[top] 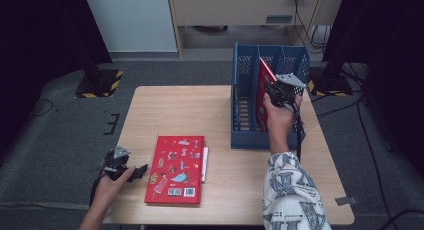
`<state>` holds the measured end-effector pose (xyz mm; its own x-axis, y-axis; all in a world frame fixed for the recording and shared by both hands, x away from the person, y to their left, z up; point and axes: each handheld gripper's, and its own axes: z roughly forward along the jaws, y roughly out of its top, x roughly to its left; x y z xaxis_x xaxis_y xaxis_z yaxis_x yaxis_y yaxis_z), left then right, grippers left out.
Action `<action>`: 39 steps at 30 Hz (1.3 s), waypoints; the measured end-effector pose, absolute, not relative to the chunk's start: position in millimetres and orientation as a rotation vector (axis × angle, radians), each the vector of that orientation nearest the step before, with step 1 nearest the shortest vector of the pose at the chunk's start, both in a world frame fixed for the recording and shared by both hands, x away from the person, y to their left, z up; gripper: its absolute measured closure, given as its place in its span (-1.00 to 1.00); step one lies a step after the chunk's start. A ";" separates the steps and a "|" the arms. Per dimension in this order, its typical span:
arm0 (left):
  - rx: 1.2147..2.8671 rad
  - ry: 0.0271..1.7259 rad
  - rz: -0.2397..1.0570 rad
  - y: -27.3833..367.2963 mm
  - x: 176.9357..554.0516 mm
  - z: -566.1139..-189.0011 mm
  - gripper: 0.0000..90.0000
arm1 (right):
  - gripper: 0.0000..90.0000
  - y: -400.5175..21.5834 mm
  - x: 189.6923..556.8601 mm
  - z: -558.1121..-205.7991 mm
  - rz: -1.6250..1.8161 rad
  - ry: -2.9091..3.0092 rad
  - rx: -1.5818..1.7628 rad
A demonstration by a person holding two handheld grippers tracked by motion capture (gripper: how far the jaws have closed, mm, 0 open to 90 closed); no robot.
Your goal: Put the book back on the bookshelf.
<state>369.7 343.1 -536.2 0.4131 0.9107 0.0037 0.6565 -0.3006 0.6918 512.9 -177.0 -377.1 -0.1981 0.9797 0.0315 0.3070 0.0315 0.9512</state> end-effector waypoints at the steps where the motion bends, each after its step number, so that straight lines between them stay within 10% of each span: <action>1: 2.059 1.325 0.536 343.0 369.5 -536.1 -1.00 | 0.75 -176.4 510.5 -377.2 1.180 1.602 1.335; 39: 2.065 1.324 0.530 342.3 369.8 -535.6 -1.00 | 0.77 -169.4 507.0 -370.6 1.144 1.572 1.312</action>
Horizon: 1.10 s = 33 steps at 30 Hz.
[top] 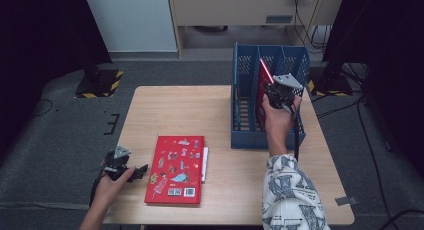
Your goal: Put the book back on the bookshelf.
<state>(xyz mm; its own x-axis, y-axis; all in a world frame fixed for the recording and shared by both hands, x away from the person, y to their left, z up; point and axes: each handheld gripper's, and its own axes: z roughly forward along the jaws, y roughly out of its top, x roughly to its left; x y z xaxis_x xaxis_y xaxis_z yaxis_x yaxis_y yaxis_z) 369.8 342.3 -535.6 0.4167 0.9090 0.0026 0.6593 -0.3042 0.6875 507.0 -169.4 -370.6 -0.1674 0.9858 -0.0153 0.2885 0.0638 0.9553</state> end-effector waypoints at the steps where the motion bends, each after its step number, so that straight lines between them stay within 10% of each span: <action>1: 2.068 1.322 0.530 342.3 370.0 -535.5 -1.00 | 0.77 -169.1 508.9 -370.1 1.143 1.570 1.310; 33: 2.067 1.315 0.528 341.4 370.4 -535.9 -1.00 | 0.69 -153.8 528.2 -378.4 1.054 1.550 1.294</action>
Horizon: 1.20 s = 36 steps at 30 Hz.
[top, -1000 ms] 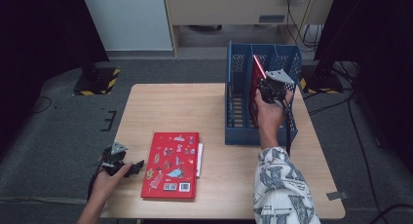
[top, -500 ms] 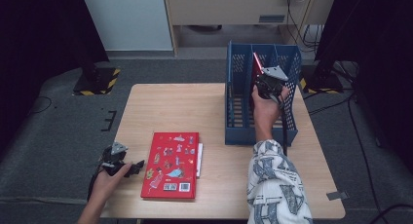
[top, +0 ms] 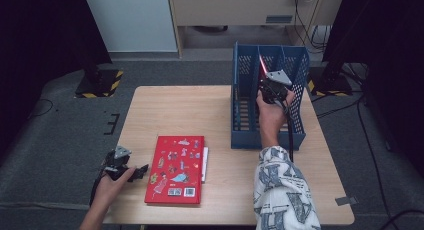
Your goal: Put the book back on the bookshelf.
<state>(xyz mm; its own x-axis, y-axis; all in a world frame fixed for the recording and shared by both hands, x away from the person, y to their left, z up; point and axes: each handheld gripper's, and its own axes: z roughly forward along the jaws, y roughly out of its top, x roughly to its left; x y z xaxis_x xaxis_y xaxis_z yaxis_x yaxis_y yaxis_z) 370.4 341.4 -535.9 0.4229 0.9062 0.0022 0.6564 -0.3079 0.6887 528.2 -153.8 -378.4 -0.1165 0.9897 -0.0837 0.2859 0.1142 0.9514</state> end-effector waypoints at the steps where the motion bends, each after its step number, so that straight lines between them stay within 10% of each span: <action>1: 2.068 1.316 0.527 341.4 370.4 -535.9 -1.00 | 0.66 -153.7 527.8 -378.1 1.060 1.554 1.292; 16: 2.066 1.317 0.530 341.0 370.0 -535.9 -1.00 | 0.10 -160.9 507.9 -378.6 1.134 1.606 1.284; 36: 2.065 1.319 0.531 340.5 369.9 -535.9 -1.00 | 0.19 -174.7 481.4 -394.7 1.144 1.652 1.269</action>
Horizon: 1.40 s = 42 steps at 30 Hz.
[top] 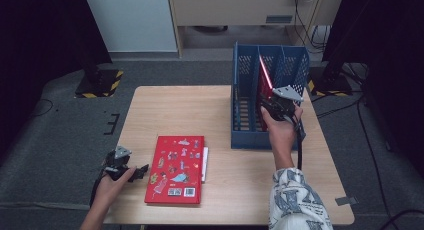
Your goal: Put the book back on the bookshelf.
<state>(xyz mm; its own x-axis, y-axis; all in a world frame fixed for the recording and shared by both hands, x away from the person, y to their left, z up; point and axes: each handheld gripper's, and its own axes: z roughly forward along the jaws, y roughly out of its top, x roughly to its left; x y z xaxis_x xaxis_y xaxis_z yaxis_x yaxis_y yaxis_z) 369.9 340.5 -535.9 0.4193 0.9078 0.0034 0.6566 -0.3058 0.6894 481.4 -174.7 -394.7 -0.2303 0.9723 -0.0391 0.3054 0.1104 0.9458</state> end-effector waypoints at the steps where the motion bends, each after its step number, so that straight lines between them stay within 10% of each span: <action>1: 2.065 1.319 0.532 340.4 370.0 -536.0 -1.00 | 0.22 -174.8 480.7 -395.5 1.147 1.659 1.269; 42: 2.061 1.310 0.531 339.3 370.0 -536.4 -1.00 | 0.60 -156.5 485.8 -402.9 1.070 1.691 1.237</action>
